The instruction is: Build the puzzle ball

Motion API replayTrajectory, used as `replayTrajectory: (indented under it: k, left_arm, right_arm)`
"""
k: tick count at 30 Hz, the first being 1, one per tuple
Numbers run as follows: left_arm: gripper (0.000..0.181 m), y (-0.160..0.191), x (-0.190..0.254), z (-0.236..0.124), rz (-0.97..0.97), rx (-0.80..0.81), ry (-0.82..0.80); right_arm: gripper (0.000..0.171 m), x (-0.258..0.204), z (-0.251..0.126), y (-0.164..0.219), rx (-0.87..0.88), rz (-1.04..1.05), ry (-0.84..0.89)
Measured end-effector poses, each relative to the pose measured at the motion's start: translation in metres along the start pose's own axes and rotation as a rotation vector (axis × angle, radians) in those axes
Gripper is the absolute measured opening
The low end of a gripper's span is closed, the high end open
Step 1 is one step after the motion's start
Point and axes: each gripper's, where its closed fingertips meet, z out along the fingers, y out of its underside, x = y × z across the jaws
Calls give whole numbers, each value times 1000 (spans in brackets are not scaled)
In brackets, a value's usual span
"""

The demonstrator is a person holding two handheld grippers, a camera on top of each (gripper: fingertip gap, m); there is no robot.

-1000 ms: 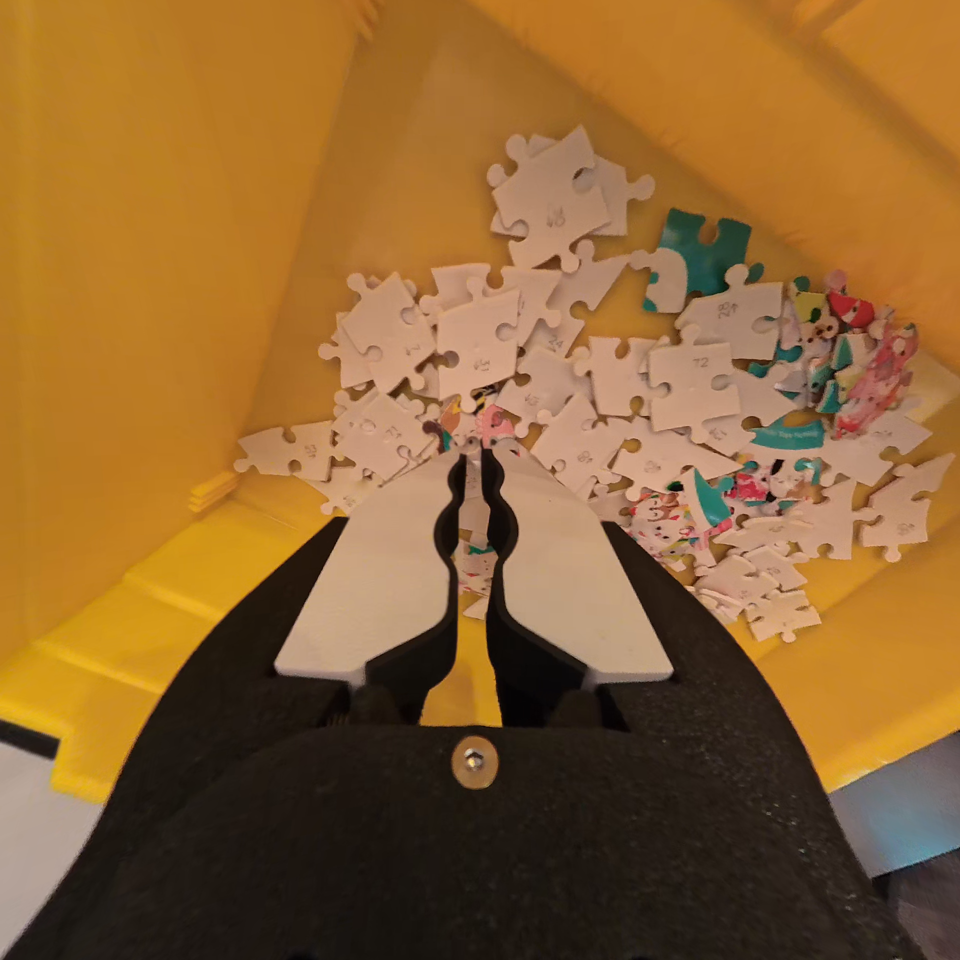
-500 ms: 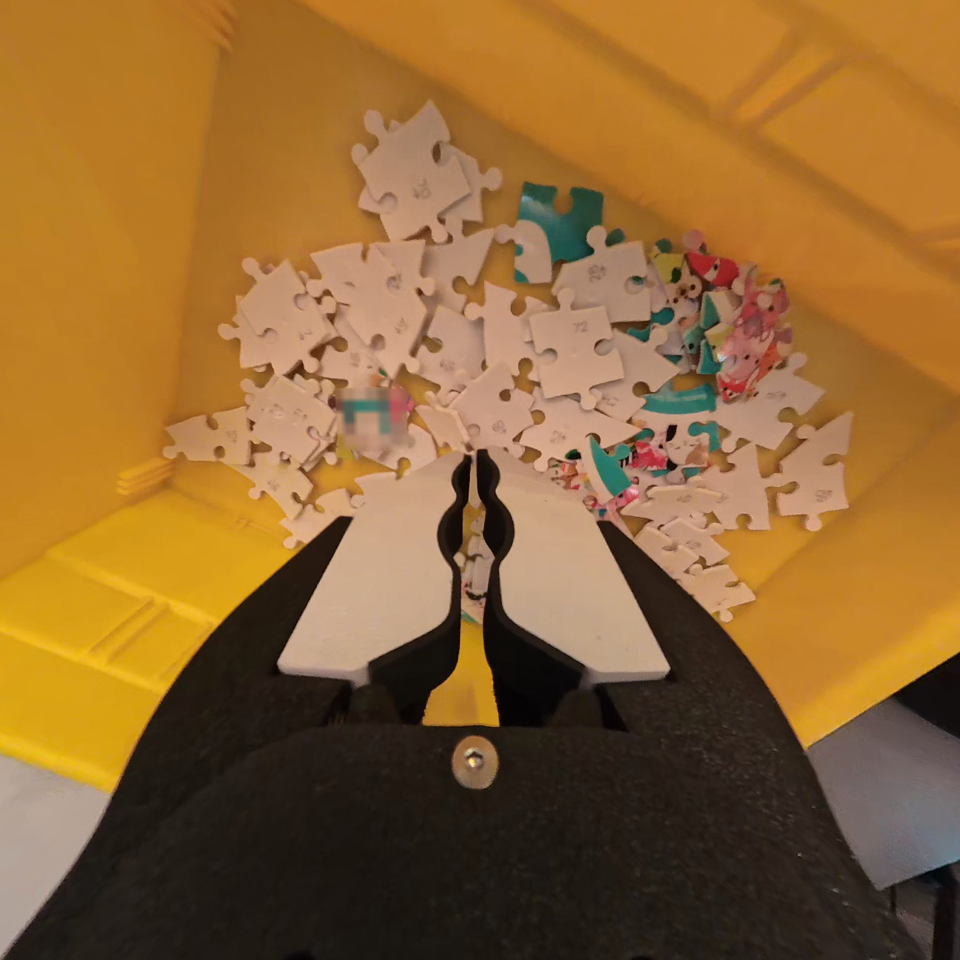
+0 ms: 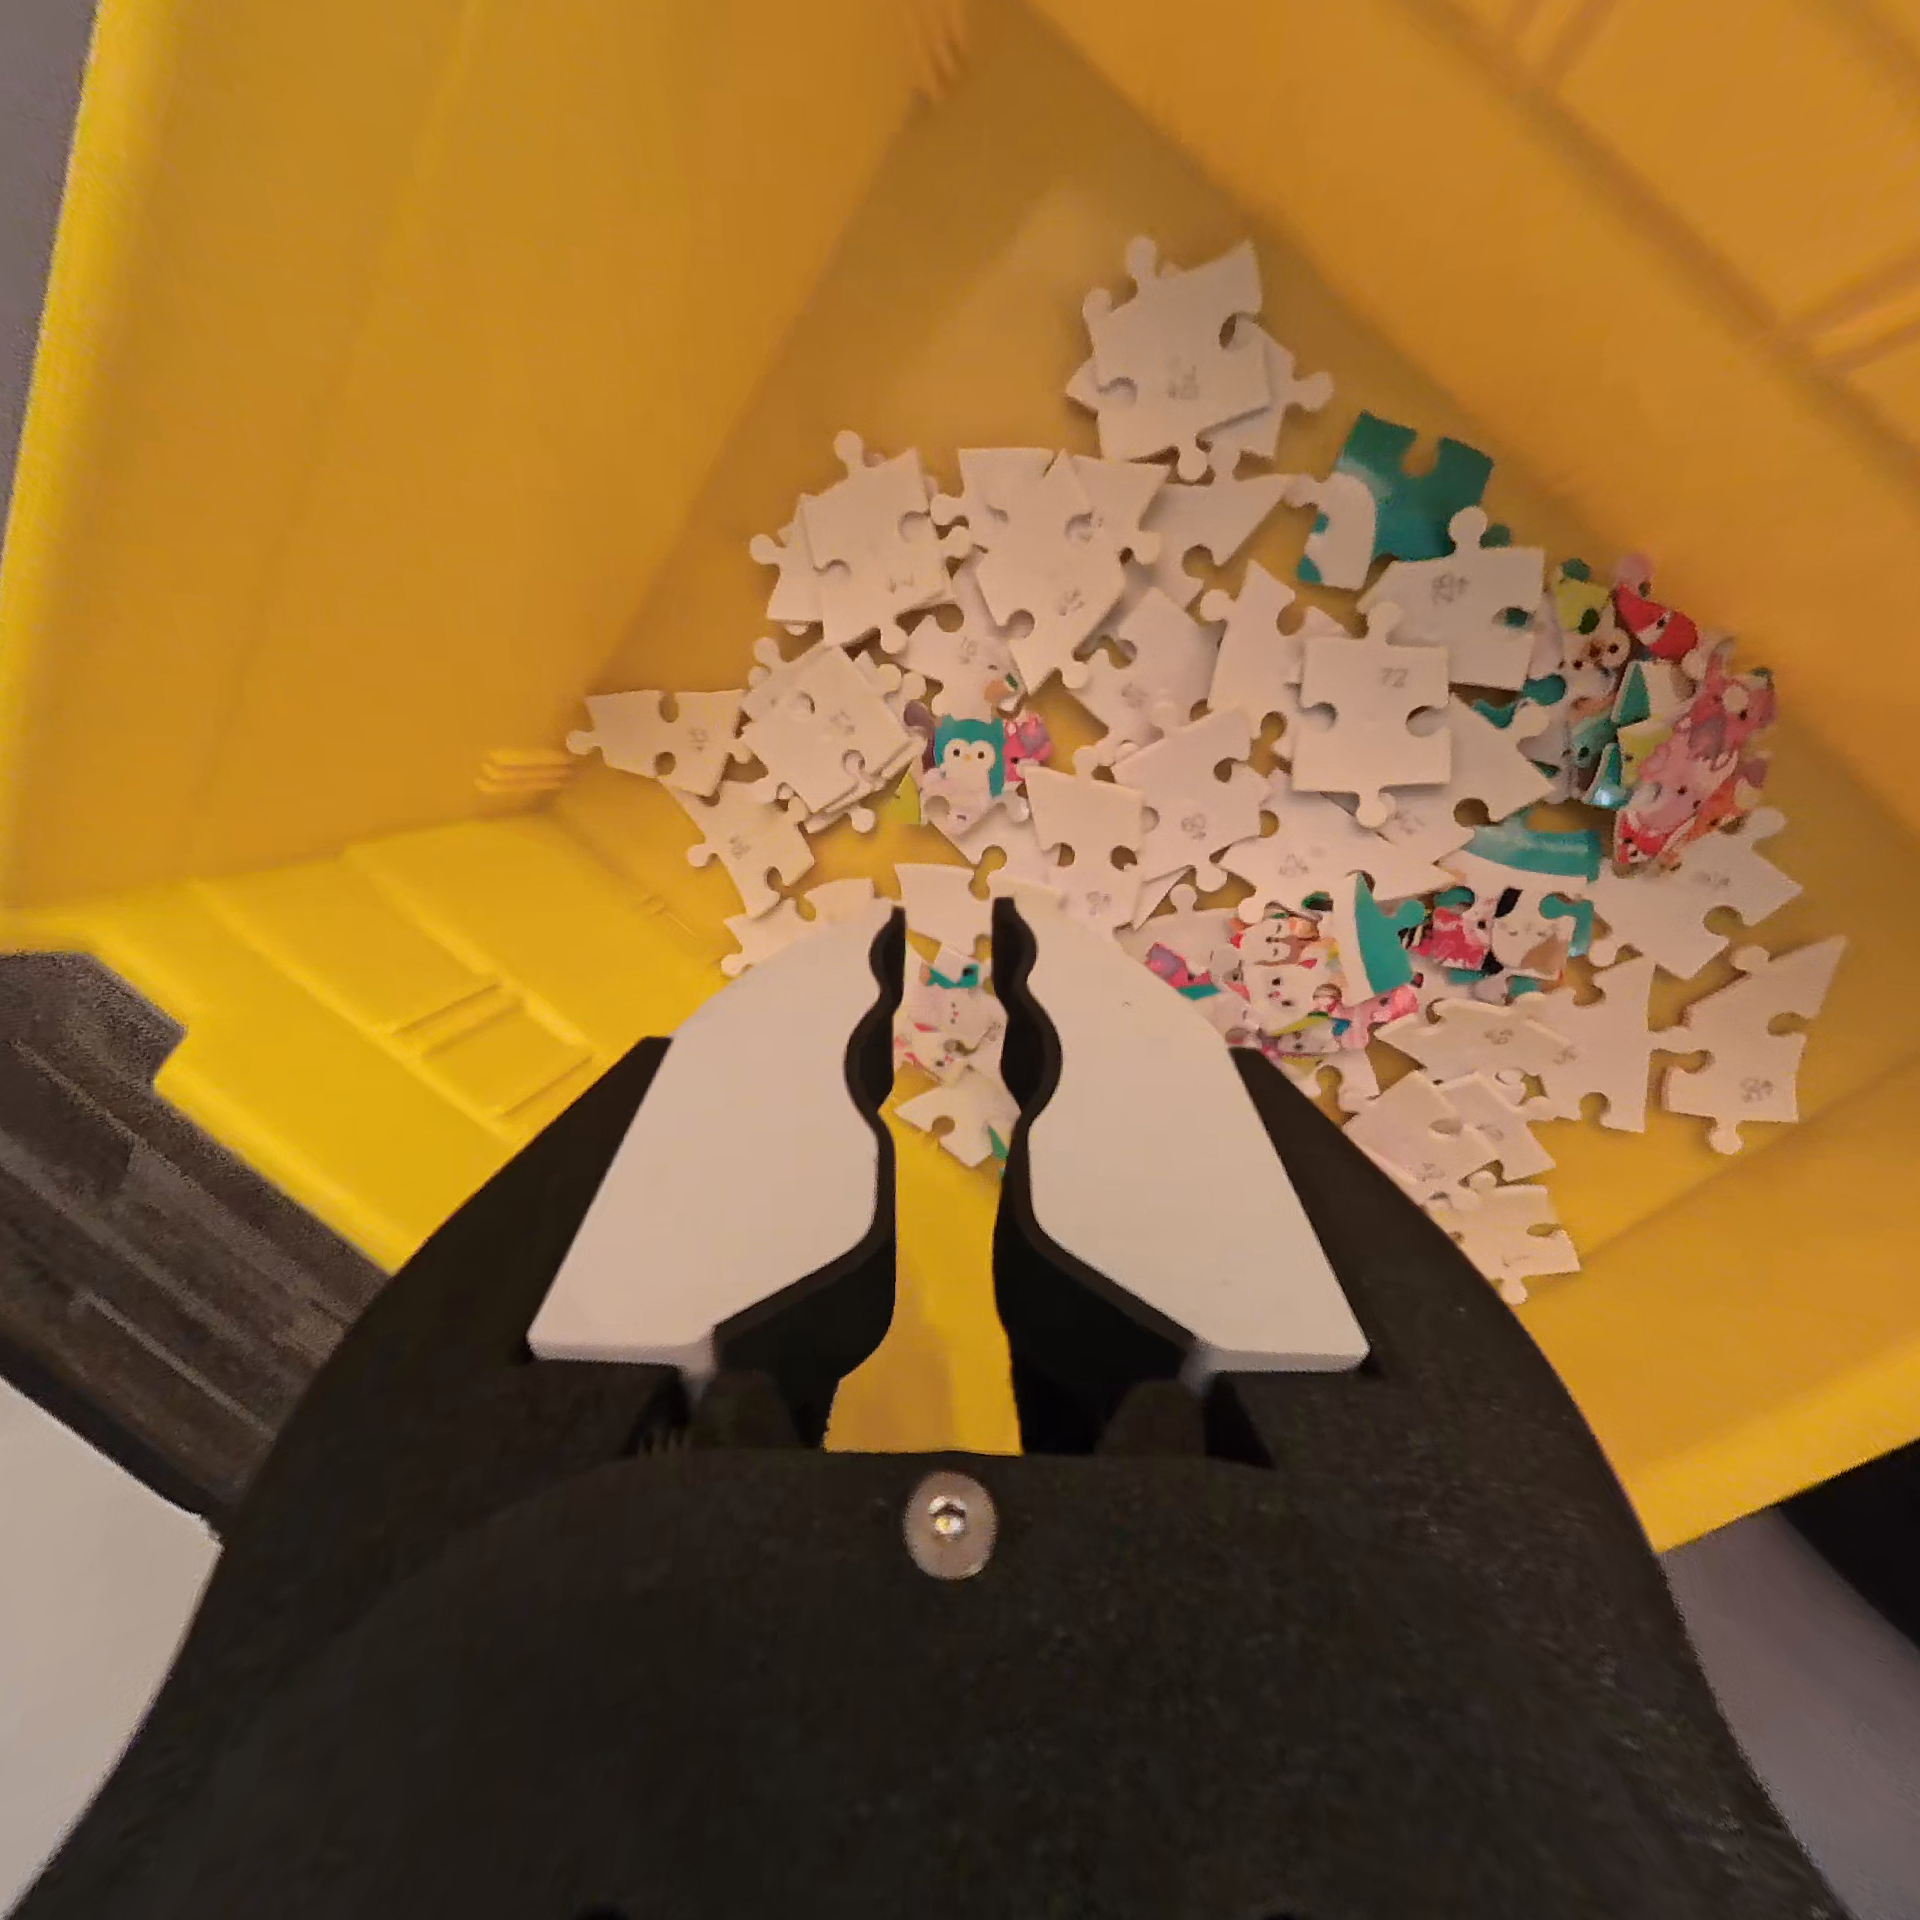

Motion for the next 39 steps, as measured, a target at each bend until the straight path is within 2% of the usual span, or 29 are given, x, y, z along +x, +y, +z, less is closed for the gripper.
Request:
replayTrajectory:
  k: [6,8,15,18,21,24,27,29,33,39]
  left_arm:
    - [21,-3,11,17,29,-44,98]
    - [23,-4,3,20,30,-61,84]
    - [26,-44,-19,29,-94,49,115]
    - [32,-48,-25,43,-101,44,97]
    - [38,-50,-20,50,-108,45,148]
    - [37,-46,-22,56,-95,27,132]
    - [35,-48,-22,56,-102,35,140]
    - [27,-47,-20,55,-93,39,155]
    - [27,-48,-21,50,-104,56,156]
    - [27,-54,-23,19,-96,121,137]
  right_arm:
    - [38,0,0,1,3,5,-3]
    - [38,0,0,1,2,5,-4]
    - [38,2,0,3,-1,10,-2]
    - [38,1,-1,2,3,8,-1]
    - [38,2,-2,2,4,8,1]
    - [38,2,-2,3,4,10,0]
    - [38,2,-2,3,2,8,1]
    - [38,2,-2,2,3,7,1]
    - [38,2,-1,3,-1,6,1]
    - [38,3,-3,2,5,8,4]
